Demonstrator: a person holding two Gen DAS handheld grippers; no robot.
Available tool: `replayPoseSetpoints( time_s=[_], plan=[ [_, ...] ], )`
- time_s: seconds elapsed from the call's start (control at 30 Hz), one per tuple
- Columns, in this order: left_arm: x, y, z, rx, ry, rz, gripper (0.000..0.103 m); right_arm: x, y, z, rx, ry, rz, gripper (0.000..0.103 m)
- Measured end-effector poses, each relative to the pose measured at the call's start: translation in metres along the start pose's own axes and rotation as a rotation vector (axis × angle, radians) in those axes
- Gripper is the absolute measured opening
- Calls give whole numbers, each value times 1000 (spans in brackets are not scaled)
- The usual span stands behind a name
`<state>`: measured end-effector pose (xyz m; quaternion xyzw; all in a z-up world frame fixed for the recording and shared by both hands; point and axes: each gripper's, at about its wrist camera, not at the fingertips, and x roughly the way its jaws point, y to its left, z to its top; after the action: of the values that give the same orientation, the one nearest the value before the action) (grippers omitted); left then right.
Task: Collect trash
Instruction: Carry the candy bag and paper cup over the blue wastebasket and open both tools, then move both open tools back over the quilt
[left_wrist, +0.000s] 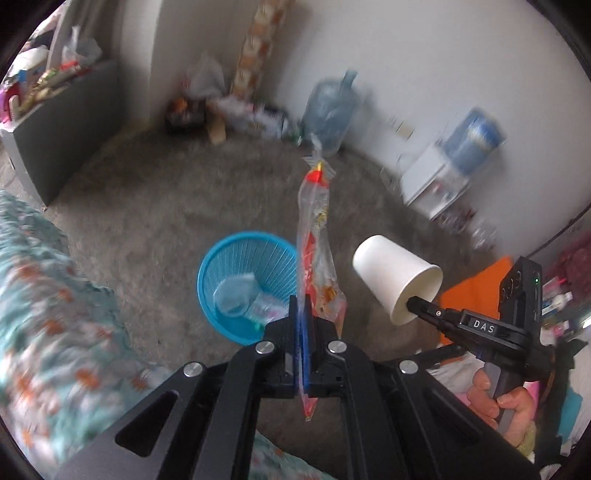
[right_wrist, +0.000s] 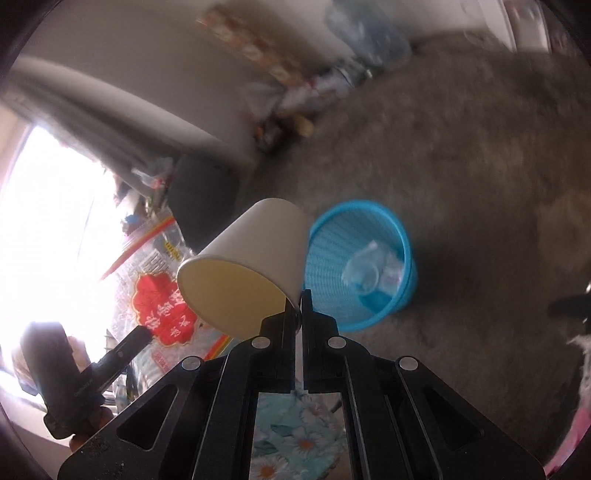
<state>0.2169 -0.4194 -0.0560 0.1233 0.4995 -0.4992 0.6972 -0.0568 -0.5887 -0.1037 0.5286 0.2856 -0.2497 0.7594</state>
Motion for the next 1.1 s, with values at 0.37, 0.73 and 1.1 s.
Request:
replayPoseSetpoints(
  time_s=[0.37, 0.73, 1.1],
  plan=[
    [123, 39, 40, -56, 133, 136, 41, 134, -54, 31, 172, 180, -30, 34],
    [82, 34, 50, -73, 0, 186, 61, 120, -63, 10, 181, 154, -51, 51],
    [-52, 33, 14, -136, -262, 156, 75, 64, 43, -32, -144, 87, -56, 64]
  ],
)
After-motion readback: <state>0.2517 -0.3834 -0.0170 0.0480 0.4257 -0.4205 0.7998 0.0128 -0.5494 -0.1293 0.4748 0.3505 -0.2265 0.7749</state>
